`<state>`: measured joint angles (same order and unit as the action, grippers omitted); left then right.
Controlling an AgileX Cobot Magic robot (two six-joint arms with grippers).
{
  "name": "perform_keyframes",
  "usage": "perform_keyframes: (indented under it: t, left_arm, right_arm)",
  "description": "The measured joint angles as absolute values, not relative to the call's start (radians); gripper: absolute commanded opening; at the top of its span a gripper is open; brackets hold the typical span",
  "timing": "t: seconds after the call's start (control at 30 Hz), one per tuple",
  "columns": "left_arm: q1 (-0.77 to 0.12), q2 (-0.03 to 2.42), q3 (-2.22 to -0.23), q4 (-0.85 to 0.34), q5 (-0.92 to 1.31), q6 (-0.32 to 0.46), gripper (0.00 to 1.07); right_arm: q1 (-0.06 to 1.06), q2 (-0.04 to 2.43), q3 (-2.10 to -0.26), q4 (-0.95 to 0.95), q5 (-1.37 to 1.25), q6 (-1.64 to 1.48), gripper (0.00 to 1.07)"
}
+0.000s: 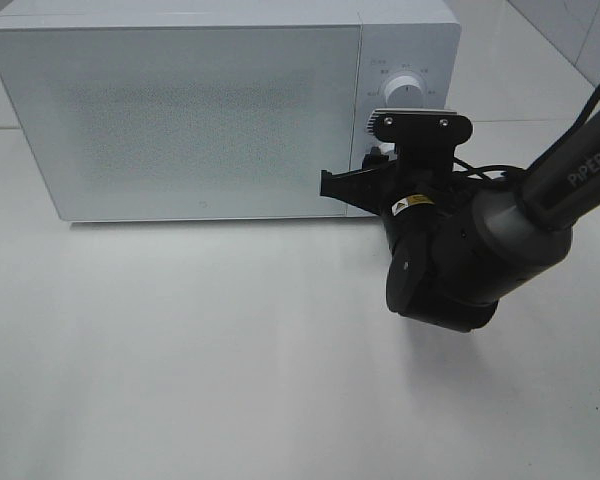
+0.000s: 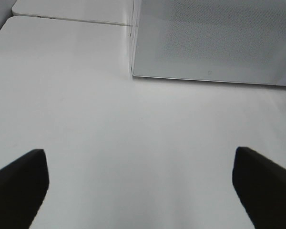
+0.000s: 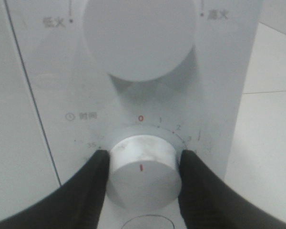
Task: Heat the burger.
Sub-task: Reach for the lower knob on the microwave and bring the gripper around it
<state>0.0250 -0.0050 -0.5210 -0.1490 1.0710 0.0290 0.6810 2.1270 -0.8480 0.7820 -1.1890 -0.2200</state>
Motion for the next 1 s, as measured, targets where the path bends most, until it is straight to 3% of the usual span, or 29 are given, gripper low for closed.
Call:
perform_keyframes:
  t: [0.23,0.3,0.6,0.67,1.0]
  left_arm:
    - [0.025,-0.005,-0.521,-0.149,1.071,0.029,0.98]
    - [0.025,-0.005,-0.521,-0.149,1.071,0.029,0.98]
    - [0.025,-0.005,-0.521,-0.149,1.071,0.029,0.98]
    - [0.025,-0.005,-0.521,-0.149,1.071,0.029,0.98]
    - [0.025,-0.005,-0.521,-0.149,1.071,0.029,0.98]
  right_arm:
    - [0.679,2.127,-0.843,0.761,-1.196,0.078,0.0]
    - [0.675,2.127,-0.837,0.739,-1.198,0.339,0.0]
    - [0.671,2.127,-0.827,0.708,-1.204,0.752,0.0]
    - [0.671,2.127,-0.826,0.708,-1.205,0.97,0.0]
    - [0.671,2.127,-0.826,0.708,-1.208,1.35,0.0]
